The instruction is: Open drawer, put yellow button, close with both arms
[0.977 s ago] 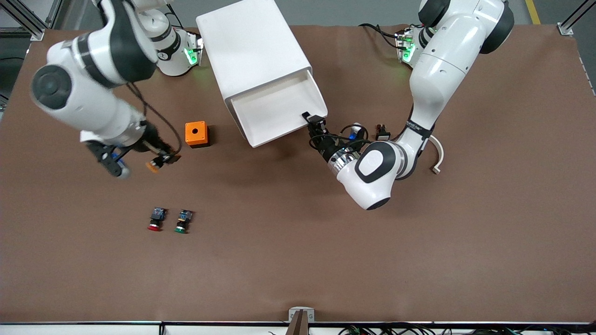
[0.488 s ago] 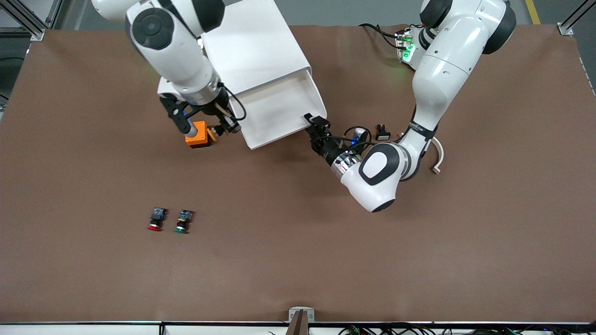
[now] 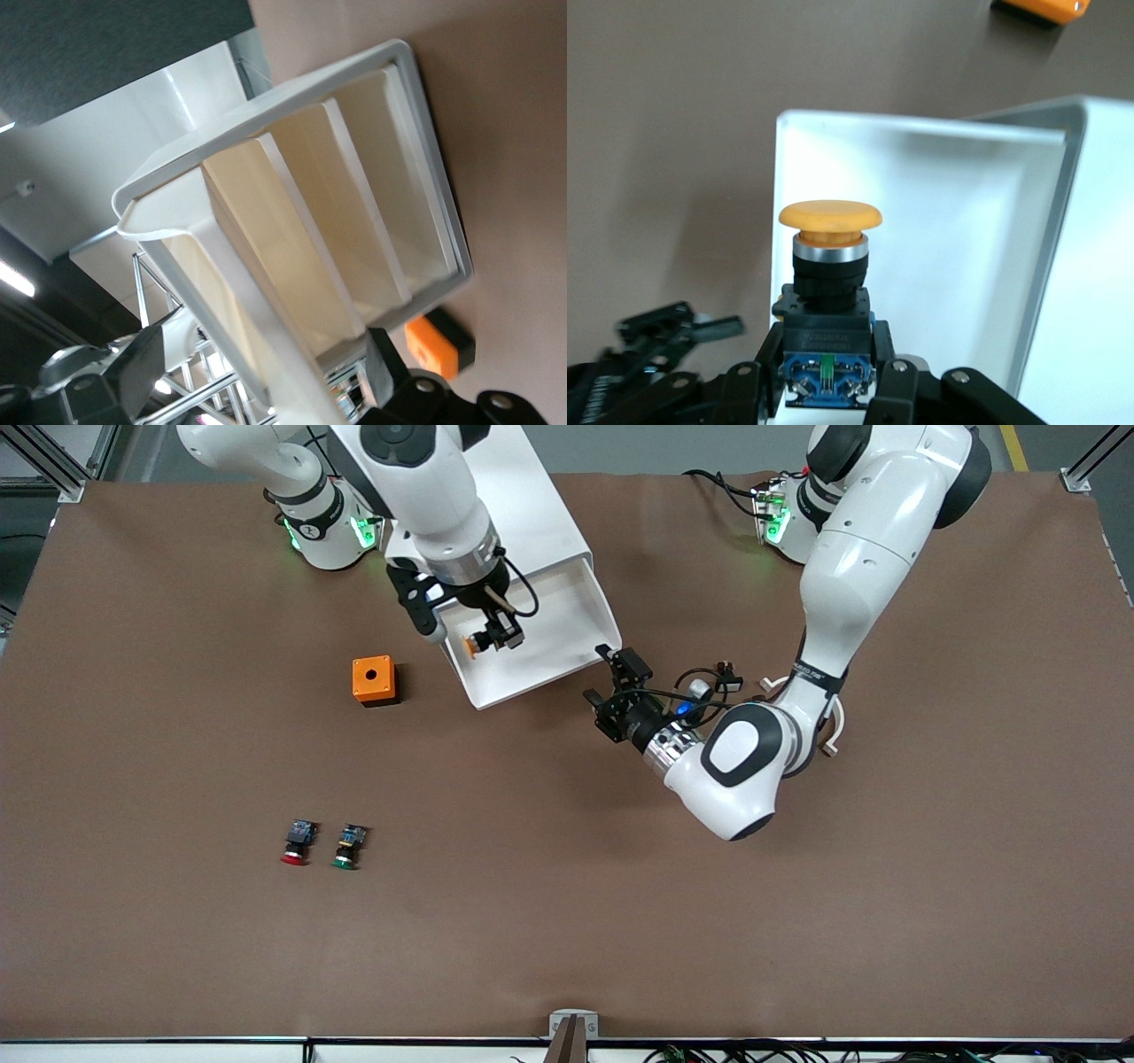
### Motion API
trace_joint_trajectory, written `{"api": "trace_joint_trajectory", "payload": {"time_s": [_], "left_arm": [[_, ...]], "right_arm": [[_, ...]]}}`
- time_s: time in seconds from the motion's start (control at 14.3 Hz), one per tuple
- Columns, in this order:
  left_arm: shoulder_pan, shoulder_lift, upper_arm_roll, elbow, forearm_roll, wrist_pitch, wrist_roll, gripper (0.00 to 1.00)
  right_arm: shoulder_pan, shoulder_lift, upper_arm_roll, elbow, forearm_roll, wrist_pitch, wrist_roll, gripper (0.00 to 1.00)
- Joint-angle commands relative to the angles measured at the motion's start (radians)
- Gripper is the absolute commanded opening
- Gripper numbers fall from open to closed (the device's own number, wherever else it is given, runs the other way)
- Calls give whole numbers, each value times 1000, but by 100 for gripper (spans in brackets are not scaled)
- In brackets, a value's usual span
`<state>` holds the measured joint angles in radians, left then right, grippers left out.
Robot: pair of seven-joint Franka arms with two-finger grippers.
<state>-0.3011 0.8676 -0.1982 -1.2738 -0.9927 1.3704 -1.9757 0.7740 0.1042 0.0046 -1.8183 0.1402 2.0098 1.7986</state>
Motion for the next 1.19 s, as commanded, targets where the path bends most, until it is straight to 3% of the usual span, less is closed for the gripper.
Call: {"api": "trace_joint_trajectory", "payload": {"time_s": [0.0,0.28,0.63,0.7,0.84,1.12], "left_arm": [[25,-18,-12,19,-9,-14,195,100],[13,-22,43,89,14,-11,469,100],[5,-119,51,96,230,68,730,100],[-1,-142,49,94,267,100,754,100],[-3,-170,48,91,318,166,805,100],[-24,-208,48,86,416,252,868,100]], "right_arm": [[62,35,-14,-1,-20,32,85,0],[128,77,-15,5,-36,72,174,0],[165,132,-14,25,-77,101,231,1],[165,137,-14,28,-77,99,231,7],[165,138,-15,33,-80,95,223,100],[118,137,-21,102,-87,35,133,100]]}}
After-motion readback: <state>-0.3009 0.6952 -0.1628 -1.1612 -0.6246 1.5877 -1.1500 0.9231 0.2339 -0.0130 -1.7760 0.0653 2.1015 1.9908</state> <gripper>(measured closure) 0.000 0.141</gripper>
